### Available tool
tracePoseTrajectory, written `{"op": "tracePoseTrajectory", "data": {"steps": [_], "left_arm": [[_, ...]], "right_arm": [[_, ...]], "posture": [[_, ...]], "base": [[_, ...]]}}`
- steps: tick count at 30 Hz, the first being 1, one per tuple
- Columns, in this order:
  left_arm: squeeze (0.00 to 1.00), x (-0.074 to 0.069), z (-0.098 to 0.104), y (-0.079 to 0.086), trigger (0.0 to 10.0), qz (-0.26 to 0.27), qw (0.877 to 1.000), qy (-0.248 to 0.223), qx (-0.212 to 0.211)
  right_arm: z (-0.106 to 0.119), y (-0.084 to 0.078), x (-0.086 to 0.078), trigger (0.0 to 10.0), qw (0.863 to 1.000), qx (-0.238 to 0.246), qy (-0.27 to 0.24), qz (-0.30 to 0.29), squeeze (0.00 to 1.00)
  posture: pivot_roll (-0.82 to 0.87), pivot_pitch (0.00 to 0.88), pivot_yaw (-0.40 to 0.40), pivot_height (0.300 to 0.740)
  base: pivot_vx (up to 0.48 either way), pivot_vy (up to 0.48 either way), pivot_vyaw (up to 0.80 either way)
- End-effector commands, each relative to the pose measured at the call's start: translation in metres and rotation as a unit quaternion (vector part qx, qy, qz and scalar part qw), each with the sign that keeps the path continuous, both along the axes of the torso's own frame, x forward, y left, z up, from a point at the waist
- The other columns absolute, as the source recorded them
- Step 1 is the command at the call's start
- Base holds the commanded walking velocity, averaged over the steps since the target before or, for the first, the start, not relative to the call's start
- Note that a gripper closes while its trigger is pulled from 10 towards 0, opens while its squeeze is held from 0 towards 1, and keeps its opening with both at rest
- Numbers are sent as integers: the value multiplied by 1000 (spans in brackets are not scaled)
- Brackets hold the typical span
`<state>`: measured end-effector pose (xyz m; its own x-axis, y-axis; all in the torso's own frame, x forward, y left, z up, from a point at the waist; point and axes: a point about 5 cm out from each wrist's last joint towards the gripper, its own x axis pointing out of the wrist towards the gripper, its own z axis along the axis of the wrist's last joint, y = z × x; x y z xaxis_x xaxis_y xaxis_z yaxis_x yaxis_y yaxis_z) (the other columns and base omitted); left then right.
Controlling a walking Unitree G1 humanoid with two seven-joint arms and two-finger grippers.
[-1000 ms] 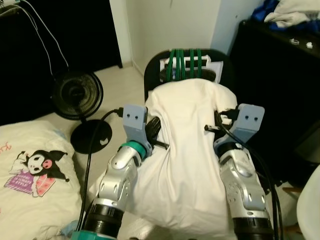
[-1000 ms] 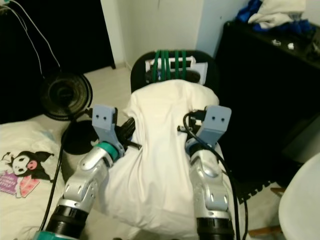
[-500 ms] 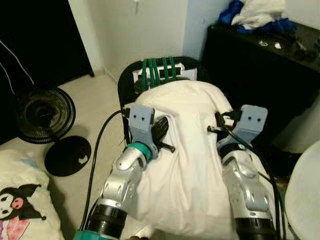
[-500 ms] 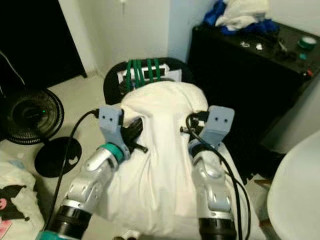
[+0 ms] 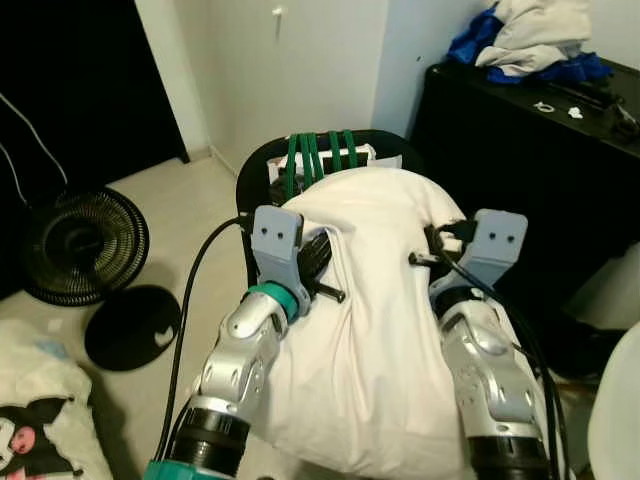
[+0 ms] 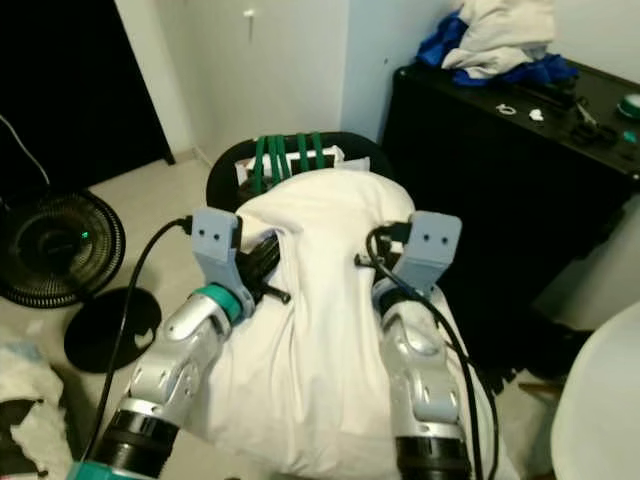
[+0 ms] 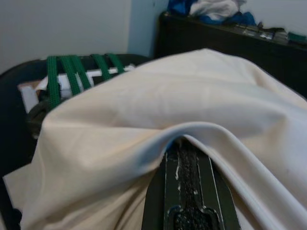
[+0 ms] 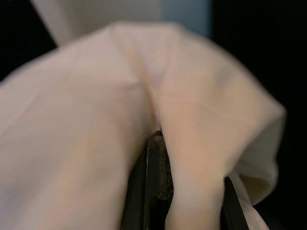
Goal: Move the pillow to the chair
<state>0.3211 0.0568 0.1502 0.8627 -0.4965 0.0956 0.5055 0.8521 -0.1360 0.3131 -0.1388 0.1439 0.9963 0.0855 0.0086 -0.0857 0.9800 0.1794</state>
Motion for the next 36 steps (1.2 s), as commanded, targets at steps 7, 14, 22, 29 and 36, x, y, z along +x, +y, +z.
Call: {"op": "tracePoseTrajectory", "data": {"steps": [7, 14, 22, 29, 36], "left_arm": [[0, -3, 9, -7, 10000, -17, 1000, -21, -2], [0, -4, -3, -2, 10000, -12, 999, -5, 33], [0, -6, -15, -1, 10000, -11, 998, 7, 66], [0, -6, -17, -1, 10000, -11, 997, 11, 72], [0, -5, -17, -1, 10000, -11, 997, 10, 73]], "right_arm": [[-37, 31, -10, 10000, 989, -38, 89, 108, 0], [-46, 18, -8, 10000, 989, -46, 115, 86, 0], [-50, 11, -8, 10000, 988, -50, 125, 72, 0], [-51, 11, -8, 10000, 988, -50, 125, 72, 0], [-50, 12, -8, 10000, 989, -49, 123, 70, 0]], "posture": [[8, 30, 106, 740], [10, 32, 106, 740], [10, 34, 106, 740], [5, 33, 109, 715], [4, 29, 110, 696]], "base": [[308, 0, 0], [0, 0, 0], [0, 0, 0], [0, 0, 0], [0, 0, 0]]}}
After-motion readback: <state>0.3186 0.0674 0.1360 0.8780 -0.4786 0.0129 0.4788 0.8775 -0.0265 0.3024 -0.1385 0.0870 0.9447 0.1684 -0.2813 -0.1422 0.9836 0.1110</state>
